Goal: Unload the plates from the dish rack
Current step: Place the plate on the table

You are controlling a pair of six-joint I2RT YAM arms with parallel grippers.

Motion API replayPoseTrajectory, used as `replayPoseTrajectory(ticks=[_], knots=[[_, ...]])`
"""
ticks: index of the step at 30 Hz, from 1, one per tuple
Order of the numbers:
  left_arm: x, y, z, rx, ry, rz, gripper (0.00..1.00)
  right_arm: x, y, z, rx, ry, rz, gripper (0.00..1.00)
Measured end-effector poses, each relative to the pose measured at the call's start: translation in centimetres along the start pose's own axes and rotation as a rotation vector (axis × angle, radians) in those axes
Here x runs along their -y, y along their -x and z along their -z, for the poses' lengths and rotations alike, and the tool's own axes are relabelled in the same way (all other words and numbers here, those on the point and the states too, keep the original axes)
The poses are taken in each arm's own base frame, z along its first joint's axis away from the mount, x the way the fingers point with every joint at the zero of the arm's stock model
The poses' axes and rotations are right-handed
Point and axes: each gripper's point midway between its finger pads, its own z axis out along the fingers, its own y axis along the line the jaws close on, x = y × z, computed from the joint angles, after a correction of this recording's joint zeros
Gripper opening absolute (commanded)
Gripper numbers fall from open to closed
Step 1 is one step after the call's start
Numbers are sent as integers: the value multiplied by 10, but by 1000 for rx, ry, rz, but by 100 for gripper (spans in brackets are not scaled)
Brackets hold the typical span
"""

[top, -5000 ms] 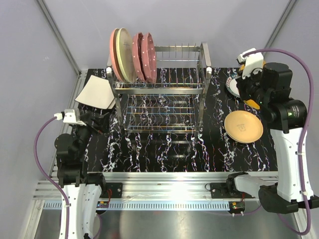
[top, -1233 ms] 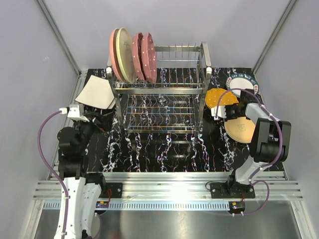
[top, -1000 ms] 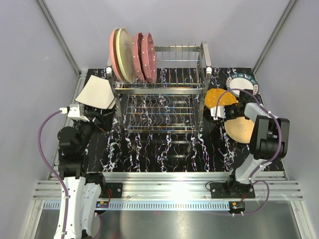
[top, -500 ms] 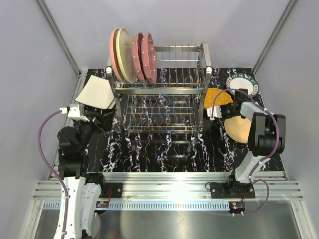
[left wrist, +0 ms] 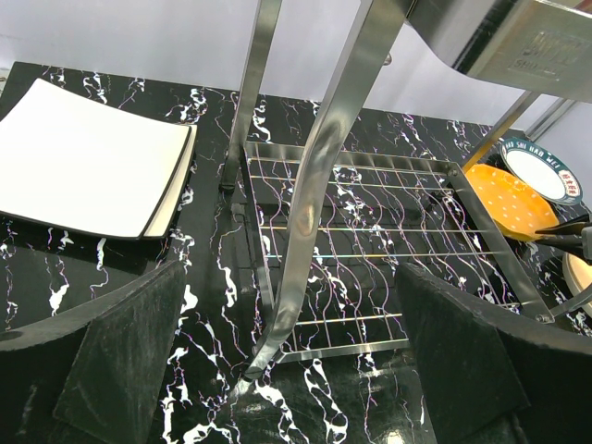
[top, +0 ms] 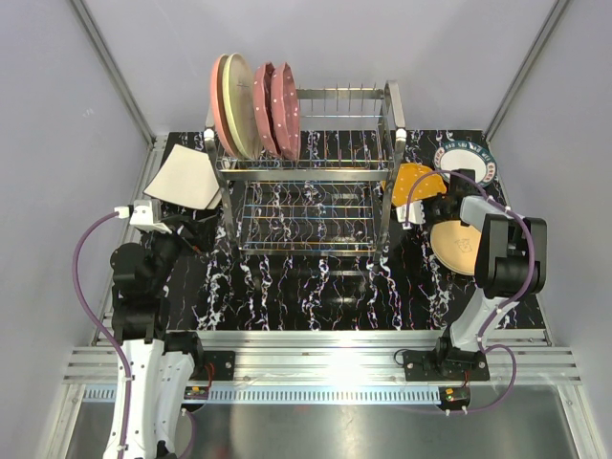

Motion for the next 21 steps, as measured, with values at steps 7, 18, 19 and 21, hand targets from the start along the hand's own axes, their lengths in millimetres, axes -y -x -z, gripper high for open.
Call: replayPoseTrajectory(ticks=[7,18,19,21], knots=[[0,0,0,0,0,0,99,8,-3,-1,-12,-34,33,32],[-1,-1,0,-3,3,1,99,26,2,15,-30,-94,78,55],[-1,-1,0,-4,7,2,99,31,5,22,-34,-107,76,56],[-3,-3,1,-12,20,6,99,41,15,43,-43,-141,54,58]])
